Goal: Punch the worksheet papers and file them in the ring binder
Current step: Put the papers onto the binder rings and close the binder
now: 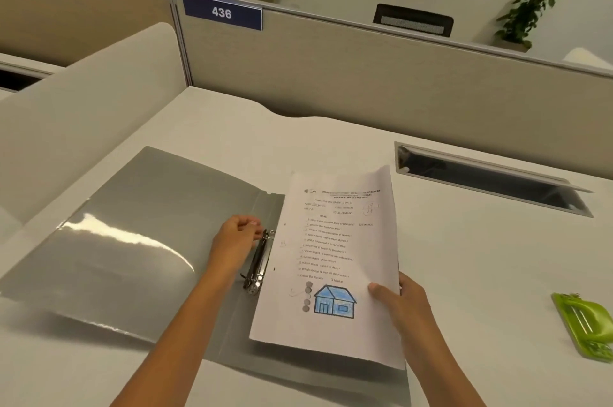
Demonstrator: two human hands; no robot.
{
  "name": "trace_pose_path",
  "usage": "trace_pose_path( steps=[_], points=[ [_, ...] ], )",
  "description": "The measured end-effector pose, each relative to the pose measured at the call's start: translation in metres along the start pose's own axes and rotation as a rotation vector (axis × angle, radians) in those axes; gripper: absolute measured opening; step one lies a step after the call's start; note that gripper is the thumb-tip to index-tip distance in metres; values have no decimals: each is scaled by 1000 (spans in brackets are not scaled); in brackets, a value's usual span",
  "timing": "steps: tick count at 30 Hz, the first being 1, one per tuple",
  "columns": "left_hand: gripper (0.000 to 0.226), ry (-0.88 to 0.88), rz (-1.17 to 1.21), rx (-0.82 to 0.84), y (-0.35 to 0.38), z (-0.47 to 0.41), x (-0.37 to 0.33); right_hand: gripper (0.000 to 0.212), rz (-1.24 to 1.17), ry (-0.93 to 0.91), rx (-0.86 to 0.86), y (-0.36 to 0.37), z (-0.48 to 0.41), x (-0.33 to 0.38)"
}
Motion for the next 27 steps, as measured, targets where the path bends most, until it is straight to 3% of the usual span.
trace_pose_path(
  steps=[6, 11, 17, 25, 27],
  points=[
    [19, 1, -176, -80, 8, 9, 1, 20, 62, 63, 38, 2, -1, -4],
    [16, -35, -90, -144, 5, 13, -2, 22, 81, 72, 64, 6, 4, -3],
    [6, -145, 84, -89, 9, 10, 9, 28, 85, 44, 44, 9, 10, 5],
    [34, -191, 83, -65, 9, 10, 10, 31, 122, 20, 13, 18, 12, 18],
    [30, -184, 85, -60, 9, 11, 10, 31, 129, 17, 15, 21, 13, 21]
  ],
)
Point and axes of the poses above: each hand's wrist, its own z-axis away from the middle knuckle, its own y-axis out of the palm, x = y × z, the point moved 6 cm from there along -z, towards the middle knuckle, and after that the axes turned 7 degrees about -z, right-handed, at the moved point
